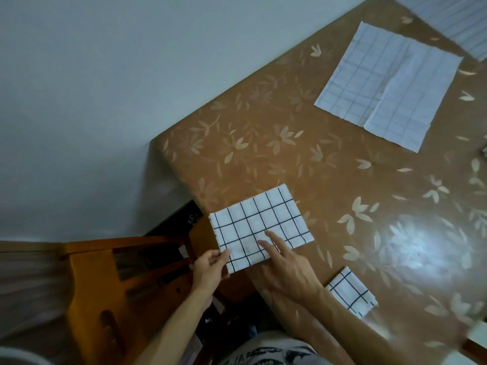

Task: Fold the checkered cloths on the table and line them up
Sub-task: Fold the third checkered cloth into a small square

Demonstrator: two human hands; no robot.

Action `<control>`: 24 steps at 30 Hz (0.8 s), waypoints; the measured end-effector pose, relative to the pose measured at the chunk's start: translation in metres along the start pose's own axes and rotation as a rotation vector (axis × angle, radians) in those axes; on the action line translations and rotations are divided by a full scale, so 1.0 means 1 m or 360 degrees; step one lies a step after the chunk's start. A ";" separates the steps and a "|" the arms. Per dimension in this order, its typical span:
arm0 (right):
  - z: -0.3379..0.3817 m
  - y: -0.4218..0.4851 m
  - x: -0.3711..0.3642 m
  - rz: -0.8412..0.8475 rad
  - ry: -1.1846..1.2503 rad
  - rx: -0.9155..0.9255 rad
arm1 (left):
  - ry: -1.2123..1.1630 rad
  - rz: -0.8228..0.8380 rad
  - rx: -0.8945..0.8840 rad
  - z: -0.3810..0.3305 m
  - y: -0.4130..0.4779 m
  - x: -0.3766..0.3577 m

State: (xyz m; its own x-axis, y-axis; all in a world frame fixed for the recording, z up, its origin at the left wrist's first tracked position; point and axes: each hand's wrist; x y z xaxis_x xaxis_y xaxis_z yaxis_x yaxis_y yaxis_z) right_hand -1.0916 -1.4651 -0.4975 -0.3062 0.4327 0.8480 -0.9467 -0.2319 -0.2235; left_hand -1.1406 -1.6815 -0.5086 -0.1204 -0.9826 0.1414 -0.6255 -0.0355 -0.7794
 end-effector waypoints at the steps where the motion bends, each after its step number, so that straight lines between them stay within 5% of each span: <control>1: 0.010 -0.003 -0.002 0.0032 0.0037 -0.0016 | -0.0073 -0.0009 0.0014 -0.001 -0.005 -0.002; 12: 0.029 -0.008 0.007 -0.0311 0.0199 -0.0155 | -0.0126 0.0472 -0.0125 -0.017 -0.086 -0.006; 18: 0.023 -0.024 0.020 -0.0358 0.0464 -0.0018 | 0.0063 0.0235 -0.0281 -0.010 -0.064 0.022; 24: 0.018 -0.042 0.027 -0.0362 0.0698 -0.0012 | 0.0706 0.0189 -0.0698 -0.010 -0.037 0.043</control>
State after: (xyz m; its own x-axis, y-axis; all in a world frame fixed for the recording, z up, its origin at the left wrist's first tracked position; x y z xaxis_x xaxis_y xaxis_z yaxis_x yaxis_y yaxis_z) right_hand -1.0581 -1.4594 -0.4562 -0.1033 0.7981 0.5937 -0.9946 -0.0833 -0.0612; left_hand -1.1305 -1.7206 -0.4673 -0.4575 -0.8030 0.3820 -0.8345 0.2395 -0.4963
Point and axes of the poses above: each hand's wrist, its own y-axis towards the middle knuckle, its own x-axis out of the back of the hand, z = x × y, and after that the axes turned 5 degrees about z, right-handed
